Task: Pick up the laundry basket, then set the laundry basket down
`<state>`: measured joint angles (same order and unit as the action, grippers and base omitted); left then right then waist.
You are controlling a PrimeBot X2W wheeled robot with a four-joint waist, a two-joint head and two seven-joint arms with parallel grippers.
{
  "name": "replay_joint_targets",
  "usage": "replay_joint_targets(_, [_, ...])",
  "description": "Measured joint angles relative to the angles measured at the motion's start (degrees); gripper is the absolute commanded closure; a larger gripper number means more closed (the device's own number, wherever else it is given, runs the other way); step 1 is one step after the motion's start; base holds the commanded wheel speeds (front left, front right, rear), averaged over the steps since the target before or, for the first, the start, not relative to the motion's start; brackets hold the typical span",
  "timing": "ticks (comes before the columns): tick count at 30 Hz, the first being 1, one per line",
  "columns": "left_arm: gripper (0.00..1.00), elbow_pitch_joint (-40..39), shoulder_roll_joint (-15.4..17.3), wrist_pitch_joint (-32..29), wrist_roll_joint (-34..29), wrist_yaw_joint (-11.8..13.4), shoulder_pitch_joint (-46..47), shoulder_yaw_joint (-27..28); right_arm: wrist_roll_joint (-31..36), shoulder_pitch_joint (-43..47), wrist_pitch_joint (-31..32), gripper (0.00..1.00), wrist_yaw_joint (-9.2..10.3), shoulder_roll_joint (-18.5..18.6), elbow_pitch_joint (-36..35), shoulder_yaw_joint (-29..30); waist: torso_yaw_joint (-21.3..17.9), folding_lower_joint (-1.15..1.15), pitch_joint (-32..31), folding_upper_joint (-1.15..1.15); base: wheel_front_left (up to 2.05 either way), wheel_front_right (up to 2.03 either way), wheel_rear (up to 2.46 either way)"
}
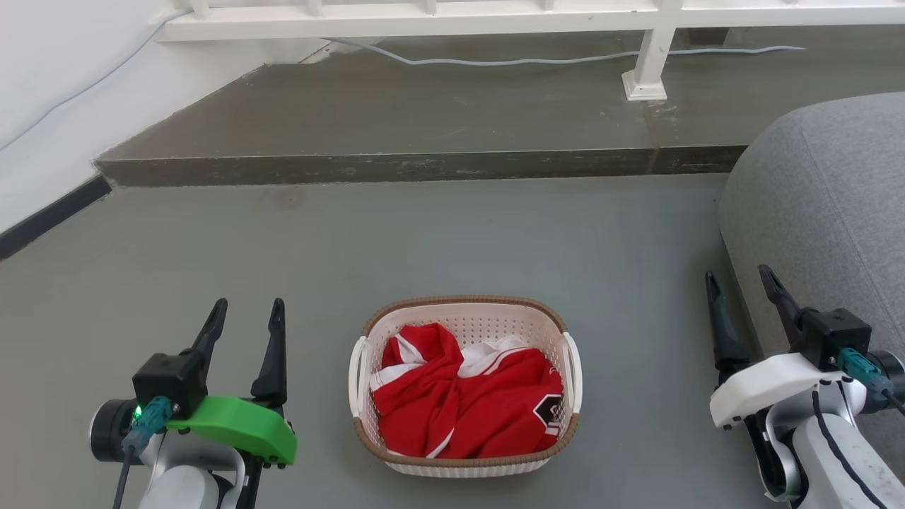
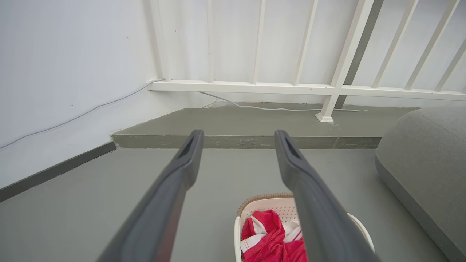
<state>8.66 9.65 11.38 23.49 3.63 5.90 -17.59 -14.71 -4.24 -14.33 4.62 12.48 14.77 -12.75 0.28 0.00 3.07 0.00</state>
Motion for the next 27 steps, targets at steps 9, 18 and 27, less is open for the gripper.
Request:
replay_joint_targets(9, [0.00, 0.1, 0.0, 0.0, -0.2, 0.4, 0.0, 0.0, 0.0, 0.0, 0.0, 0.00, -0.08, -0.3, 0.4, 0.0, -0.1, 0.00, 0.1, 0.00, 0.00, 0.00, 0.00])
replay_joint_targets(18, [0.00, -0.7, 0.0, 0.0, -0.5, 0.8, 0.2, 0.2, 0.0, -0.3, 0.0, 0.00, -0.56, -0.6, 0.5, 0.1, -0.2, 0.00, 1.7, 0.00, 0.00, 0.00, 0.00])
replay_joint_targets(27, [0.00, -1.9, -0.4, -0.1, -0.6, 0.9, 3.2, -0.2, -0.6, -2.5, 0.0, 0.00, -1.13, -0.6, 0.8, 0.4, -0.3, 0.00, 6.3, 0.00, 0.00, 0.00, 0.00])
